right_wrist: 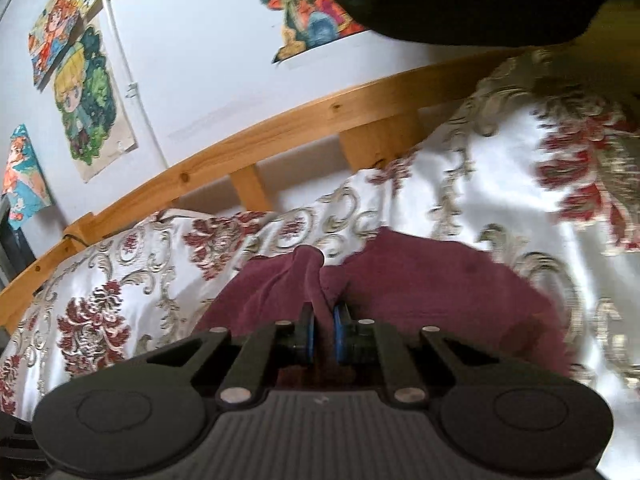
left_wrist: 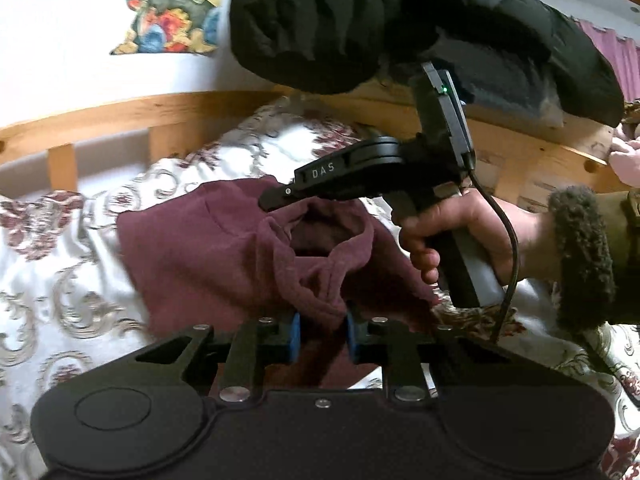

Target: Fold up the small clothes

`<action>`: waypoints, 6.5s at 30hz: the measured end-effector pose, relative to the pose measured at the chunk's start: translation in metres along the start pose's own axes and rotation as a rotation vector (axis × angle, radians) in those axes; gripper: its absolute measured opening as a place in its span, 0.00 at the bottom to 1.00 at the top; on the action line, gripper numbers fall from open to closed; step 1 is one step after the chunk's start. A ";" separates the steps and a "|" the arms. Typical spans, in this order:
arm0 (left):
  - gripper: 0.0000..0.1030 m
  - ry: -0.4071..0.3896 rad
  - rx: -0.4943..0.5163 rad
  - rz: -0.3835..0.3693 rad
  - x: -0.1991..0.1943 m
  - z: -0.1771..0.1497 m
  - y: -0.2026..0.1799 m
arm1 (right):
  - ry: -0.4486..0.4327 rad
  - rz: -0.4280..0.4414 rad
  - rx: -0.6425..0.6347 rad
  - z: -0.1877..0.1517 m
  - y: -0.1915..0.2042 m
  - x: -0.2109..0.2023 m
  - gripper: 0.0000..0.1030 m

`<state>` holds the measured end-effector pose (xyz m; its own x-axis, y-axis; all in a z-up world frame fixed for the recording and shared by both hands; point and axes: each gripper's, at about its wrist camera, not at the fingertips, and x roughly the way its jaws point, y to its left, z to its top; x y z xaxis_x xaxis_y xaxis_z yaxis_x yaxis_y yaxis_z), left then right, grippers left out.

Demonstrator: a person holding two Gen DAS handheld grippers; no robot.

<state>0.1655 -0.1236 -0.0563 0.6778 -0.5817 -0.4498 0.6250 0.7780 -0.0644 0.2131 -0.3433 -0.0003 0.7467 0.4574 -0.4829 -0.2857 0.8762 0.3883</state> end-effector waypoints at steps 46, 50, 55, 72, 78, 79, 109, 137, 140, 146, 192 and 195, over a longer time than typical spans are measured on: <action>0.25 0.068 -0.037 -0.203 0.067 0.006 -0.020 | -0.068 -0.201 0.047 -0.012 -0.064 -0.042 0.10; 0.29 0.056 -0.042 -0.218 0.060 0.008 -0.018 | -0.067 -0.222 0.028 -0.015 -0.061 -0.041 0.11; 0.37 0.051 -0.064 -0.236 0.051 0.011 -0.016 | -0.073 -0.273 -0.014 -0.022 -0.054 -0.043 0.13; 0.99 -0.007 -0.435 -0.068 -0.020 -0.004 0.077 | -0.141 -0.304 0.294 -0.063 -0.043 -0.103 0.92; 0.99 0.040 -0.641 -0.075 -0.006 -0.024 0.108 | -0.159 -0.264 0.318 -0.083 -0.011 -0.125 1.00; 0.99 0.043 -0.655 -0.080 -0.004 -0.027 0.108 | -0.158 -0.255 0.317 -0.085 -0.006 -0.127 1.00; 0.99 0.115 -0.652 -0.123 0.031 -0.069 0.102 | -0.171 -0.310 0.265 -0.057 -0.027 -0.114 0.81; 0.99 0.099 -0.627 -0.120 0.032 -0.069 0.100 | -0.118 -0.395 0.105 -0.030 -0.050 -0.059 0.56; 1.00 0.097 -0.624 -0.120 0.032 -0.070 0.100 | -0.151 -0.350 0.173 -0.037 -0.048 -0.074 0.70; 1.00 0.097 -0.621 -0.119 0.032 -0.069 0.100 | -0.135 -0.283 0.242 -0.056 -0.034 -0.089 0.89; 1.00 0.084 -0.586 -0.111 0.035 -0.071 0.099 | -0.102 -0.398 0.032 -0.120 -0.017 -0.076 0.99; 1.00 0.081 -0.583 -0.111 0.035 -0.071 0.098 | -0.103 -0.398 0.031 -0.120 -0.017 -0.075 0.99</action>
<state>0.2229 -0.0506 -0.1417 0.5747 -0.6650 -0.4770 0.3592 0.7287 -0.5831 0.0895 -0.3743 -0.0644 0.8518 0.0645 -0.5200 0.0552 0.9759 0.2114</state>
